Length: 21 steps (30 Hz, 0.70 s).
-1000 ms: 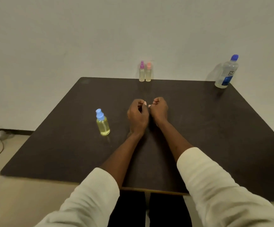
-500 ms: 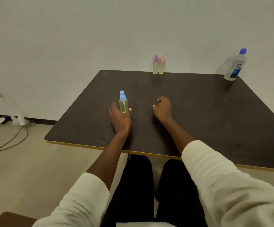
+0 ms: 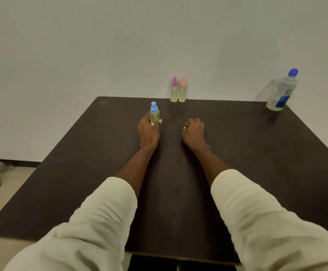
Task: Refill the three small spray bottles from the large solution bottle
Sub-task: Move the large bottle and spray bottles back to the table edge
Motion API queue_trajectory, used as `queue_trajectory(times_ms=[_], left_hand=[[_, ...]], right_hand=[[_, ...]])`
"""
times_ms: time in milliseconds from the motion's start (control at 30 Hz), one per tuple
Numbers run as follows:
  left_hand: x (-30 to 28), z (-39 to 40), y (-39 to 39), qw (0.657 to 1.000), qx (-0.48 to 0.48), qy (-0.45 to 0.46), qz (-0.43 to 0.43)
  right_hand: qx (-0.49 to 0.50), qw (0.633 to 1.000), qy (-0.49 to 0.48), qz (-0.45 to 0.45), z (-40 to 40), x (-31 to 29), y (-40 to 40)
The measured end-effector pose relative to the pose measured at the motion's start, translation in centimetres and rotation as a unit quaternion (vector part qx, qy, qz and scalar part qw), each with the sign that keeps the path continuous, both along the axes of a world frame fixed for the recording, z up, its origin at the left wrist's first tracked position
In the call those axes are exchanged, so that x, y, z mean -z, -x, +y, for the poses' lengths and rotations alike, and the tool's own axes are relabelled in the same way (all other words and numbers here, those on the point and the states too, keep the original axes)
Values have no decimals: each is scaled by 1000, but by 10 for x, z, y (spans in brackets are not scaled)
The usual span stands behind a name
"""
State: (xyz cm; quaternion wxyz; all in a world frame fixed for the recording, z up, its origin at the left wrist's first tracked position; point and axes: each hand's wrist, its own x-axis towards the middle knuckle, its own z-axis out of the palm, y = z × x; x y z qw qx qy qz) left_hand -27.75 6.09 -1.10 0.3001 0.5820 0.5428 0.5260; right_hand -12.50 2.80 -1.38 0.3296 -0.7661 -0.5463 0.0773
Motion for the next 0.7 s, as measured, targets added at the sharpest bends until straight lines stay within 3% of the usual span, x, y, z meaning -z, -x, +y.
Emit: queue_trajectory(times_ms=[333, 700], left_hand=[[3, 145, -55, 999, 13, 26, 32], [3, 187, -72, 996, 22, 30, 82]], right_hand=[[9, 998, -26, -57, 100, 8, -42], [15, 998, -26, -63, 121, 4, -47]])
